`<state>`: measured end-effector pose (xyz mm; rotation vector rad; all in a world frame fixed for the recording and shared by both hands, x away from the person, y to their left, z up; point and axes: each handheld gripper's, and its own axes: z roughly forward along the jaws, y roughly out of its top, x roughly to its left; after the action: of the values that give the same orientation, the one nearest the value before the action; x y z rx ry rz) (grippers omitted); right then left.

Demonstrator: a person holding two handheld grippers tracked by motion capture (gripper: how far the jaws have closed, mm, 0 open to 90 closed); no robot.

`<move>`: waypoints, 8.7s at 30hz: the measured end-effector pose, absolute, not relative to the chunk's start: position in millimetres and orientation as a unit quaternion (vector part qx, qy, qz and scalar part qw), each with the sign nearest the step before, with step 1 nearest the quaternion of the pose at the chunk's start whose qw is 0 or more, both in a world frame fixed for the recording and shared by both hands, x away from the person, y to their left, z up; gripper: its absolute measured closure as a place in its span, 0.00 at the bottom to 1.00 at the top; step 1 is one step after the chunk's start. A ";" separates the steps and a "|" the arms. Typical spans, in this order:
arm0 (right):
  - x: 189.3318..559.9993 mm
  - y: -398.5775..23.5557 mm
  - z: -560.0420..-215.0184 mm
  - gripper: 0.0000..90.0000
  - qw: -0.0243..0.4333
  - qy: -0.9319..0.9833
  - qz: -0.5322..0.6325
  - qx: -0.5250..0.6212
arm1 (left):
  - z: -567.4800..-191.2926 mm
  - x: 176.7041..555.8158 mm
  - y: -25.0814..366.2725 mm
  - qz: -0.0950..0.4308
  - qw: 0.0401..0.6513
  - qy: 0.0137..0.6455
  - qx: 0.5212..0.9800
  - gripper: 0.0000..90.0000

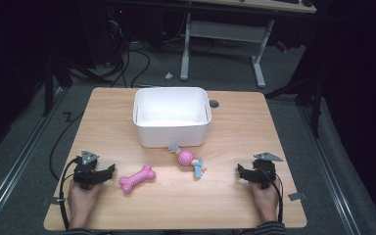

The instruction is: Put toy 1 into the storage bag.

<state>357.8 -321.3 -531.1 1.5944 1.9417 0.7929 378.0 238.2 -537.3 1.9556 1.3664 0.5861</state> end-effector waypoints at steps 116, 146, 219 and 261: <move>357.4 -319.7 -531.1 0.21 0.251 0.715 0.292 0.583 | -495.5 367.1 142.2 0.090 0.278 0.342 0.893 0.46; 357.1 -319.4 -530.9 0.21 0.249 0.715 0.292 0.584 | -502.0 369.2 133.9 0.089 0.257 0.319 0.908 0.64; 357.1 -318.9 -531.1 0.22 0.251 0.718 0.295 0.579 | -351.6 409.4 148.6 0.101 0.389 0.304 0.864 0.67; 357.7 -318.7 -531.0 0.22 0.251 0.720 0.295 0.576 | -321.5 479.1 102.3 0.101 0.382 0.301 0.868 0.67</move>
<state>357.7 -318.7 -531.0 1.5689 1.9594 0.8017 479.1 102.3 -321.5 2.2141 0.7689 0.2576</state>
